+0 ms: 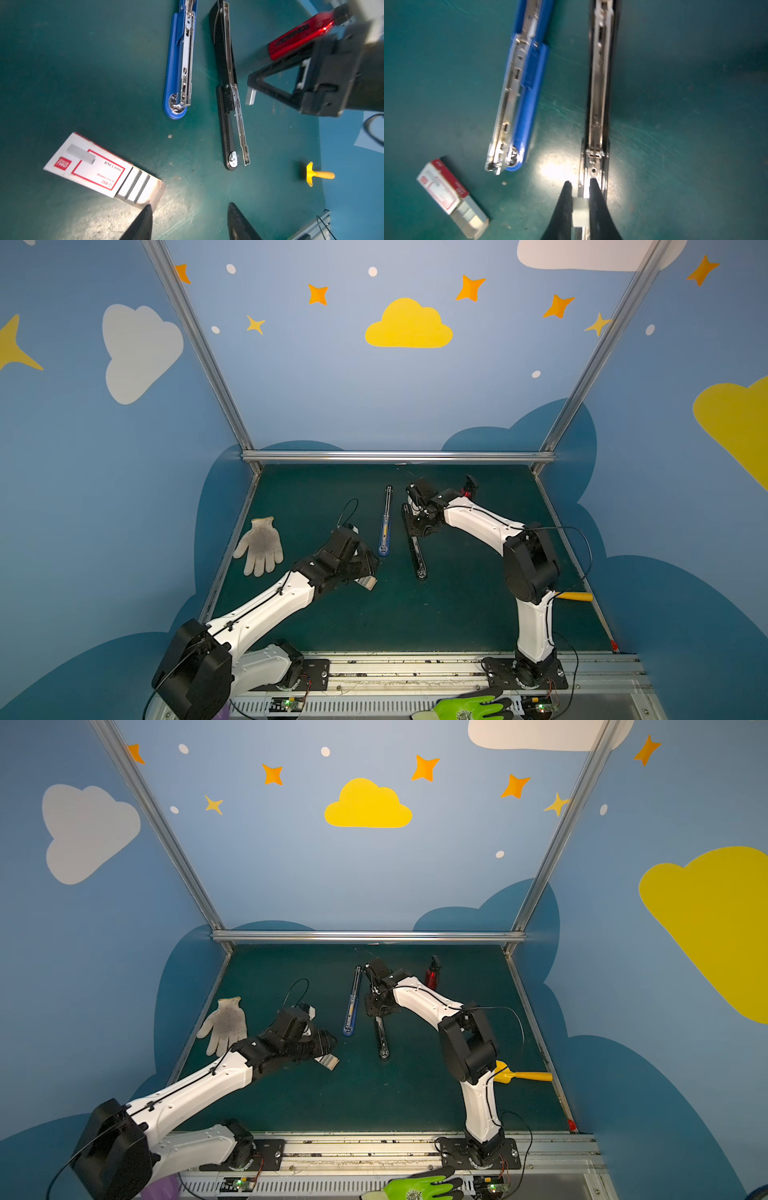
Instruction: Load the staples into the stapler
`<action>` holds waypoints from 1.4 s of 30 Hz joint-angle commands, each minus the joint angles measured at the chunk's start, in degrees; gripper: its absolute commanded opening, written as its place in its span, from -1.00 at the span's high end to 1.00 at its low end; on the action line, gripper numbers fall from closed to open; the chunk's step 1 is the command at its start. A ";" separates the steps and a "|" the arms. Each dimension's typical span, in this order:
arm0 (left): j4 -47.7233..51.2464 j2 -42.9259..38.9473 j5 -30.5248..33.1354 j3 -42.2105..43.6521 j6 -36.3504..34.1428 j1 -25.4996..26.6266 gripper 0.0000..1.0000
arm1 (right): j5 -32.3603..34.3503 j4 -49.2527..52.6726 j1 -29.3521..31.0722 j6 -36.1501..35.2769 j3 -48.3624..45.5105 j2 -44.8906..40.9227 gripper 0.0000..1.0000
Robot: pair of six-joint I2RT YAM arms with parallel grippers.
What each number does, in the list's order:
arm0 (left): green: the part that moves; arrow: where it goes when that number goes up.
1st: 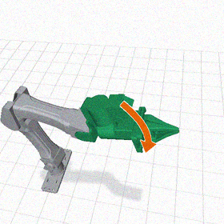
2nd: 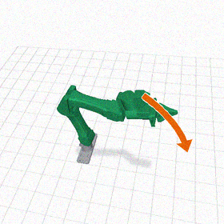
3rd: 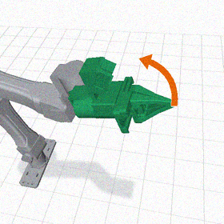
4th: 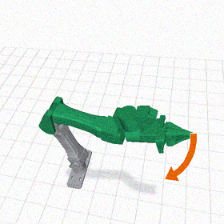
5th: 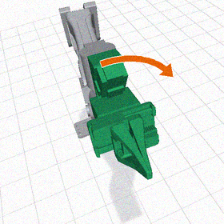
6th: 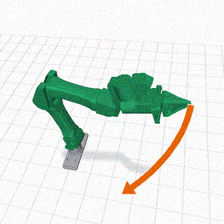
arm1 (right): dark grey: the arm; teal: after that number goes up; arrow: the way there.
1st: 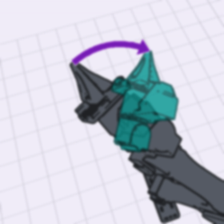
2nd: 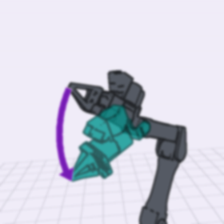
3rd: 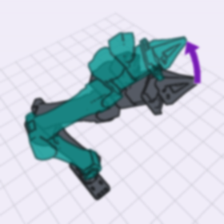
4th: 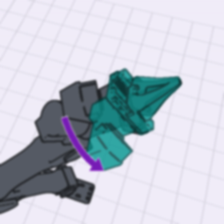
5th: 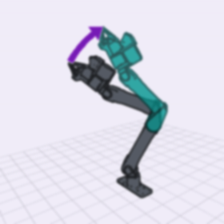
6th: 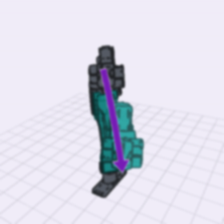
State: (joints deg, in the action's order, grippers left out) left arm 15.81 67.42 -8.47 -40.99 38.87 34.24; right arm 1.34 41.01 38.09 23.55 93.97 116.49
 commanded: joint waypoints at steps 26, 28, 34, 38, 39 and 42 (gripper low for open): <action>-5.09 2.39 -5.15 2.63 2.66 -0.31 -0.14 | 3.72 2.35 0.45 0.51 6.07 5.79 0.73; -5.18 2.52 -5.41 2.69 2.70 -0.27 -0.14 | 3.67 2.40 0.59 0.55 6.38 6.11 0.73; -5.18 2.35 -5.08 3.11 3.00 -0.31 -0.14 | 4.07 2.40 0.76 0.49 6.49 6.64 0.73; -5.29 2.19 -4.98 3.29 2.97 -0.23 -0.14 | 4.32 2.36 0.76 0.45 6.31 7.00 0.73; -5.27 2.30 -5.01 3.32 3.09 -0.31 -0.14 | 4.37 2.41 0.76 0.52 6.31 7.08 0.73; -5.35 2.27 -5.04 3.41 3.14 -0.37 -0.14 | 4.46 2.29 0.77 0.48 6.31 7.36 0.73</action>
State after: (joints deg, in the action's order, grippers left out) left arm 11.22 69.43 -13.52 -38.44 41.45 34.13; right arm 4.97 42.09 38.48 23.81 99.24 122.67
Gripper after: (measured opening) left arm 0.570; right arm 0.137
